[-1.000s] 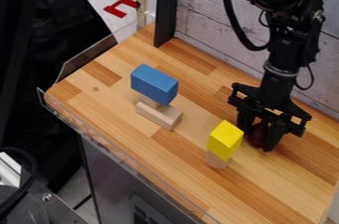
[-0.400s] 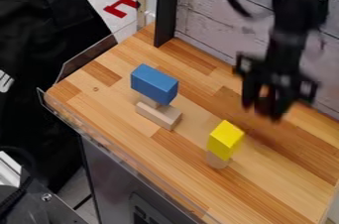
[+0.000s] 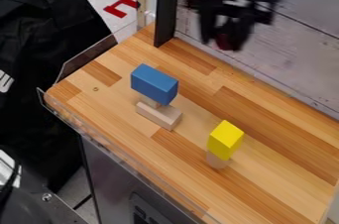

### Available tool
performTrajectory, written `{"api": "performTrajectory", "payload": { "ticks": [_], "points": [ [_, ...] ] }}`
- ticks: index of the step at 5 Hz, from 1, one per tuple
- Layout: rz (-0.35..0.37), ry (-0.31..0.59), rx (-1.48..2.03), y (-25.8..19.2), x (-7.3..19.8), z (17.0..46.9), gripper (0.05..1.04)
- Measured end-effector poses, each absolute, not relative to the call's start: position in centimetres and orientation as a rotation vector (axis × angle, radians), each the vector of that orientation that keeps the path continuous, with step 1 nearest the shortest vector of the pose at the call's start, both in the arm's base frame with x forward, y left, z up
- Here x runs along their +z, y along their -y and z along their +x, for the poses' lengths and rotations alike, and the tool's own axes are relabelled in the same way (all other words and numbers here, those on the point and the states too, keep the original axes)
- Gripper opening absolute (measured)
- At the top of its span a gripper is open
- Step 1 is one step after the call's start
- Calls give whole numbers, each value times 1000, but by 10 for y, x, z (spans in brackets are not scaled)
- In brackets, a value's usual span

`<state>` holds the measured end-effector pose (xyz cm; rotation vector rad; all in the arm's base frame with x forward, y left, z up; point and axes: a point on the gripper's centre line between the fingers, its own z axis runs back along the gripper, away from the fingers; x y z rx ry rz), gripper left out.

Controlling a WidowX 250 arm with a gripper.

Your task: Put the bell on the blue block

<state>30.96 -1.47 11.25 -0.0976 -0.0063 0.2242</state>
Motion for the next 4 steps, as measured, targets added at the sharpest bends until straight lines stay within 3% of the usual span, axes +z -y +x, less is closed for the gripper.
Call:
{"api": "performTrajectory", "payload": {
  "ticks": [2,4],
  "points": [
    [-131,-69,415,-35,91,283,548],
    [-137,-126,443,-38,85,265,548]
  ]
}}
